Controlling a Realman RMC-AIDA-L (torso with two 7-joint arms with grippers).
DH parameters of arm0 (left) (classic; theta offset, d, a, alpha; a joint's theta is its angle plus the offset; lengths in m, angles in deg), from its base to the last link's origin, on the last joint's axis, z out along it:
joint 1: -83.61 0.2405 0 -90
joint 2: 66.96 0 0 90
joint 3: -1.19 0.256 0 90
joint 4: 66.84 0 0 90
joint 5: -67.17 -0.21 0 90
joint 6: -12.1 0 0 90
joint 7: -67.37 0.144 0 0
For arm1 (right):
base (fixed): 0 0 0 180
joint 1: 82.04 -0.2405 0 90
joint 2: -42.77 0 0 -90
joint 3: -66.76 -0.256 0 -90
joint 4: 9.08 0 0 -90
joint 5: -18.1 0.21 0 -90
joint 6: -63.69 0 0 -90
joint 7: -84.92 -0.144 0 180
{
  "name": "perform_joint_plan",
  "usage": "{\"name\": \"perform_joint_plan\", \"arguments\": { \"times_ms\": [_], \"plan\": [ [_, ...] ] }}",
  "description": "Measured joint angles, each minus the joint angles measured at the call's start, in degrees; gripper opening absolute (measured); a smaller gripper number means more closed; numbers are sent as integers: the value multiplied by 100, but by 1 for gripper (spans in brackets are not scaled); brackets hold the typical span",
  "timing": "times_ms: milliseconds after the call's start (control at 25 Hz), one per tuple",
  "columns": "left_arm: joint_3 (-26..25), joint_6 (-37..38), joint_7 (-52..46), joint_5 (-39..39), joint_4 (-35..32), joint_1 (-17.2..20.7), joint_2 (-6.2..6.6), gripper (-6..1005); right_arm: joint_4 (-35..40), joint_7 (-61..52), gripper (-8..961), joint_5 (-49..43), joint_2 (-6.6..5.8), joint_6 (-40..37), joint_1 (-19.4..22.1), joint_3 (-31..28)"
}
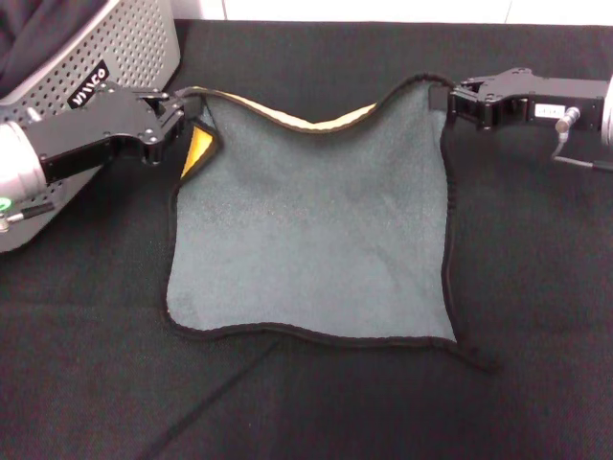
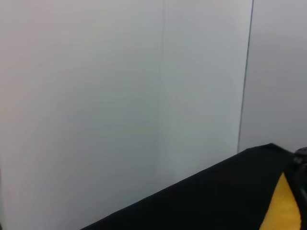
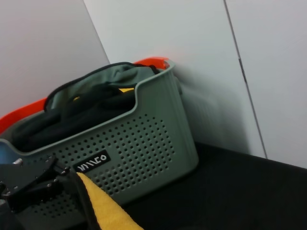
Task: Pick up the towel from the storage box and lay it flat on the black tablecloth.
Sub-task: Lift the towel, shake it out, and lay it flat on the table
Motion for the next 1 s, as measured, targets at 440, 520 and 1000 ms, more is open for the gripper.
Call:
{"name": "perform_joint_plan", "arguments": {
  "times_ms": [440,520,1000],
  "plan": [
    [11,-468,374,-132,9,-51,-221,9,-60,-39,16,-220,53,344,-58,13],
    [10,-579,461,-144,9,-52,-266,9,-65,-53,16,-223,67,471,-69,17],
    [10,-1219,985,-63,295,-223,-316,10,-270,-63,16,-362,85,835,-225,21]
  ]
}}
